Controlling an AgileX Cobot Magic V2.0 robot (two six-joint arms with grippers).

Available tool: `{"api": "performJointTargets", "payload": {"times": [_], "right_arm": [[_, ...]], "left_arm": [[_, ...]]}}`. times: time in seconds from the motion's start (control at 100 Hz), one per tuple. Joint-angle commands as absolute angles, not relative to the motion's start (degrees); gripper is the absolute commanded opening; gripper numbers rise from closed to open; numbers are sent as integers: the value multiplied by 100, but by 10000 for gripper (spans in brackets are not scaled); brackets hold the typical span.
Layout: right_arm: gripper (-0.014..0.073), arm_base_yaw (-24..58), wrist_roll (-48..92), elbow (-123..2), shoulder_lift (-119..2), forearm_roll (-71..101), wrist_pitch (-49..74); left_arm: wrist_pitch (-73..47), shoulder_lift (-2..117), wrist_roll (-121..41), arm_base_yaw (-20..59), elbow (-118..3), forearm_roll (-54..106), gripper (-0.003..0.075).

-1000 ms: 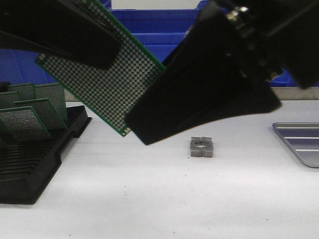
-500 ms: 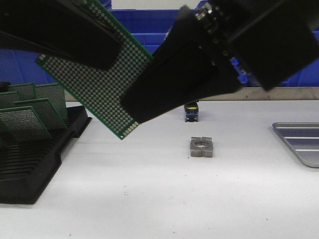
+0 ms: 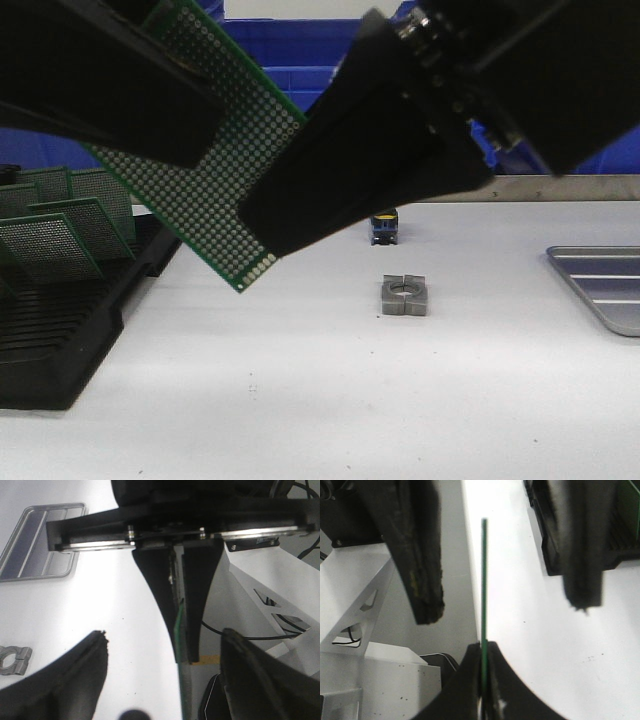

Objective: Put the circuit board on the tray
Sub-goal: 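Grasp the board's free edge with the right gripper, release left gripper, then carry the board with the right gripper and lower it onto the silver tray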

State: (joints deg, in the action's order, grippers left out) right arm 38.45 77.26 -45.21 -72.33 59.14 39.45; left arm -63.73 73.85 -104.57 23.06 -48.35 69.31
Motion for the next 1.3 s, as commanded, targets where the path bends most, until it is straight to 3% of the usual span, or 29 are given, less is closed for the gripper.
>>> {"api": "performJointTargets", "payload": {"times": [0.0, 0.32, 0.78, 1.03, 1.29], "right_arm": [[-69, 3852, 7393, -4689, -7129, 6168, 4088], [-69, 3151, 5757, -4131, -7129, 6140, 4208], [-69, 182, 4859, -4067, -7324, 6140, 3134], [-68, -1382, 4852, -4626, -8423, 6120, 4262], [-65, -1839, 4858, -5328, -9625, 5641, 4539]], "left_arm": [[-6358, 7235, -10426, 2358, -5011, 7328, 524], [-6214, 7235, -10426, 2358, -5011, 7328, 524], [-6214, 7235, -10426, 2358, -5011, 7328, 524], [-6214, 7235, -10426, 2358, -5011, 7328, 524], [-6214, 7235, -10426, 2358, -5011, 7328, 524]]}}
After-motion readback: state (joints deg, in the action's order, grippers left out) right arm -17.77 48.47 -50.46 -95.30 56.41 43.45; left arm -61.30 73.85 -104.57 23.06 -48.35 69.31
